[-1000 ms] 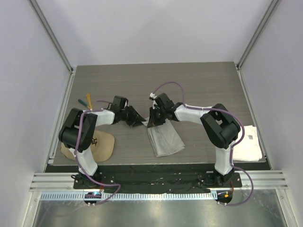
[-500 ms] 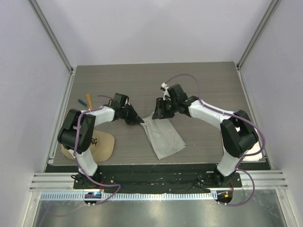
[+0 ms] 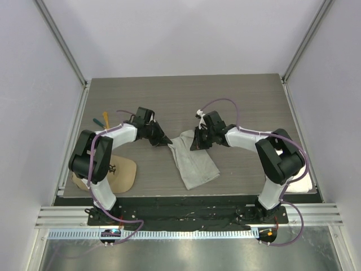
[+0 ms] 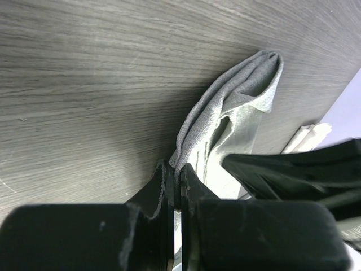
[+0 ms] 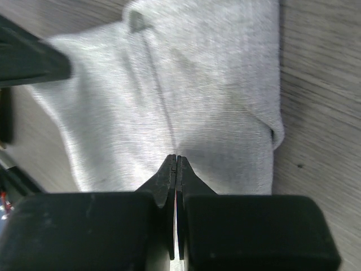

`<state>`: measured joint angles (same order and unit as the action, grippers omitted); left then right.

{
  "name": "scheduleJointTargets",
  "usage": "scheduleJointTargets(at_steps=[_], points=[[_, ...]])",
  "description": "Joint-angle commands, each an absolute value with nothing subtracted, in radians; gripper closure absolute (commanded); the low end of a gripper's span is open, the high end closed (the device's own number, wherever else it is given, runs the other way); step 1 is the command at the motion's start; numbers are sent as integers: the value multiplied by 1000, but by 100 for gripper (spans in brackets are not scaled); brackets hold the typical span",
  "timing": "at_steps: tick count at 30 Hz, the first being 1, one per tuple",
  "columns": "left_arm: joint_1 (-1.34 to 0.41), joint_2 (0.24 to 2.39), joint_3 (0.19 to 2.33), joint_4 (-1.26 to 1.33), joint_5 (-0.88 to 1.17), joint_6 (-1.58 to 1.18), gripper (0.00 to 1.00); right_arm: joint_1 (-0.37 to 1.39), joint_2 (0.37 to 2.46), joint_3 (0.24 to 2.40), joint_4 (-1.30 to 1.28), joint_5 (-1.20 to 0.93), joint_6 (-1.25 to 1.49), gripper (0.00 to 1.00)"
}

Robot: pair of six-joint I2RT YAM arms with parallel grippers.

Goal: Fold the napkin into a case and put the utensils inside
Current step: Stuff the 2/3-rectangle-folded napkin at the center of the board.

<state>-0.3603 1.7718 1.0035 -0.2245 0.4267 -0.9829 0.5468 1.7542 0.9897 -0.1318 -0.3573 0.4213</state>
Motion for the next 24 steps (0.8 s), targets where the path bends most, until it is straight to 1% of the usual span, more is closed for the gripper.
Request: scheduleJointTargets(at_steps=[1,3,6,8,14,18,24], points=[[-368,1733,1055,-239,414,-992,100,561,1789,939,27,-302,420,99],[-368,1733,1065,-242,407,-1003,100,575,1813,934,29,-269,410,99],[-374,1736,1077,-239,400,-1019,100,594,1836,920,66,-291,436,99],[-388,1747,1100,-241,394,-1029,100,620,1844,916,75,-294,481,99],[-439,1789,1176,-235,325,-1081,100,632,1827,853,230,-316,711,99],[-474,1848,1235,-235,293,-1112,100,632,1812,822,314,-327,791,99],[-531,1884,1295,-308,204,-1092,100,612,1803,880,223,-374,736,99]])
